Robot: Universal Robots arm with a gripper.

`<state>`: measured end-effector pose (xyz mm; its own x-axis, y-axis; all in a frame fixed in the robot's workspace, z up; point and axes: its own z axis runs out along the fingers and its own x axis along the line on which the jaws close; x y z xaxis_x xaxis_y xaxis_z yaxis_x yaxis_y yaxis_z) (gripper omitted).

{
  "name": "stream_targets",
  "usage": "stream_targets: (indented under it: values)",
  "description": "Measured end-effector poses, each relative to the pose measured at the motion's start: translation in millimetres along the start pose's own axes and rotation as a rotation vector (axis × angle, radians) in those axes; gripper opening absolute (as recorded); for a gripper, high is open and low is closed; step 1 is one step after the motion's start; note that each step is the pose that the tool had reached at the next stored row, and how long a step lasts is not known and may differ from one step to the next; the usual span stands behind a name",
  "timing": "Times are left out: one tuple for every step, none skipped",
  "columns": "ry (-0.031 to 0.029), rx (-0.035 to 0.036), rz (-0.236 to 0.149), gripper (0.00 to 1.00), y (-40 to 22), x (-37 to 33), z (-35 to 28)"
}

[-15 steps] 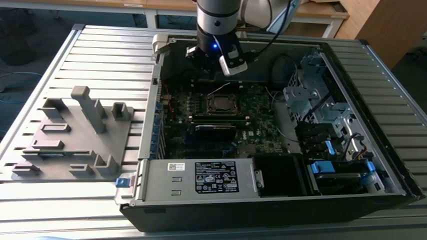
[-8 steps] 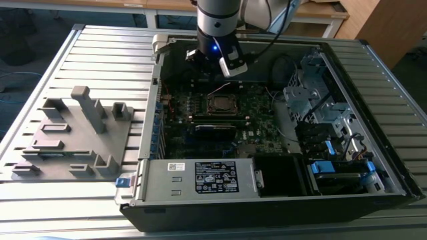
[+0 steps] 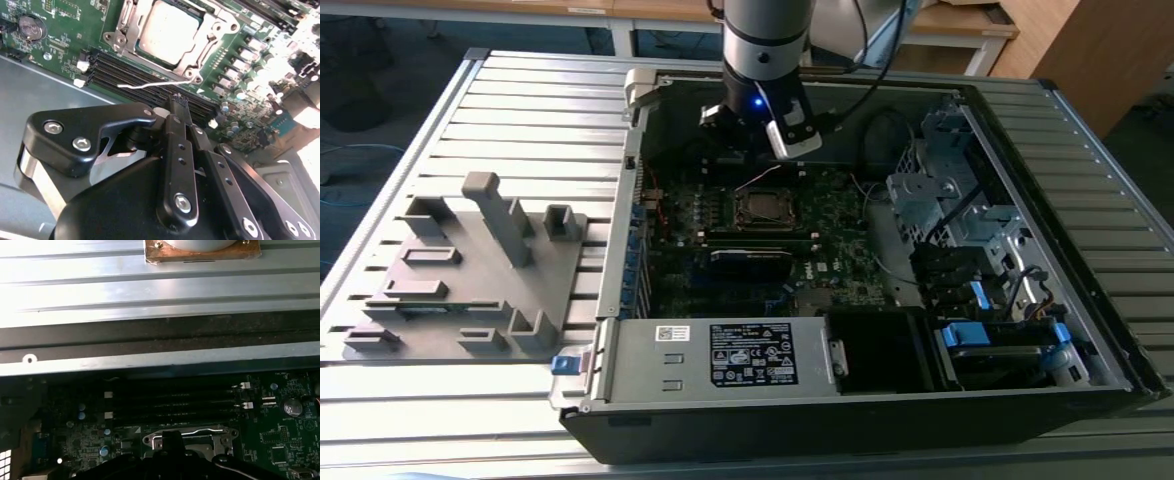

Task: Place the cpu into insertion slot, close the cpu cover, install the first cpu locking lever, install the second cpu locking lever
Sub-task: 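Install the first cpu locking lever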

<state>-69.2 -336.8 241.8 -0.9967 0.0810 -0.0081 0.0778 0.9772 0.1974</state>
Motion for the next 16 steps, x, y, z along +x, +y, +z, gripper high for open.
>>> stream_targets:
  values:
    - [0.0, -0.0001, 0.0, 0.11, 0.4, -0.9, 0.9]
    - [-0.0001, -0.0003, 0.0, 0.11, 0.8, -1.8, 1.7]
    - [0.0, -0.0002, 0.0, 0.11, 1.2, -2.8, 2.4]
    - [0.0001, -0.0002, 0.0, 0.11, 1.7, -3.6, 3.1]
    - [0.0, -0.0001, 0.0, 0.11, 2.3, -4.0, 3.7]
    - [0.0, -0.0001, 0.0, 0.11, 2.8, -4.1, 4.0]
    - [0.0001, -0.0002, 0.0, 0.11, 2.9, -4.1, 4.0]
    - [0.0001, -0.0001, 0.0, 0.11, 2.9, -4.1, 4.0]
    - [0.0001, -0.0001, 0.0, 0.11, 2.9, -4.1, 4.0]
    - [0.0001, -0.0001, 0.0, 0.11, 3.0, -4.1, 4.0]
    - [0.0002, 0.0, 0.0, 0.11, 3.0, -4.1, 4.1]
    - [0.0001, 0.0005, 0.0, 0.11, 3.1, -4.1, 4.4]
    - [0.0, 0.0012, 0.0, 0.11, 3.3, -4.0, 4.9]
    - [0.0, 0.0015, 0.0, 0.11, 3.4, -4.0, 5.8]
    - [0.0, 0.0019, 0.0, 0.11, 3.7, -4.0, 6.9]
    - [0.0, 0.003, 0.0, 0.11, 4.1, -4.0, 7.9]
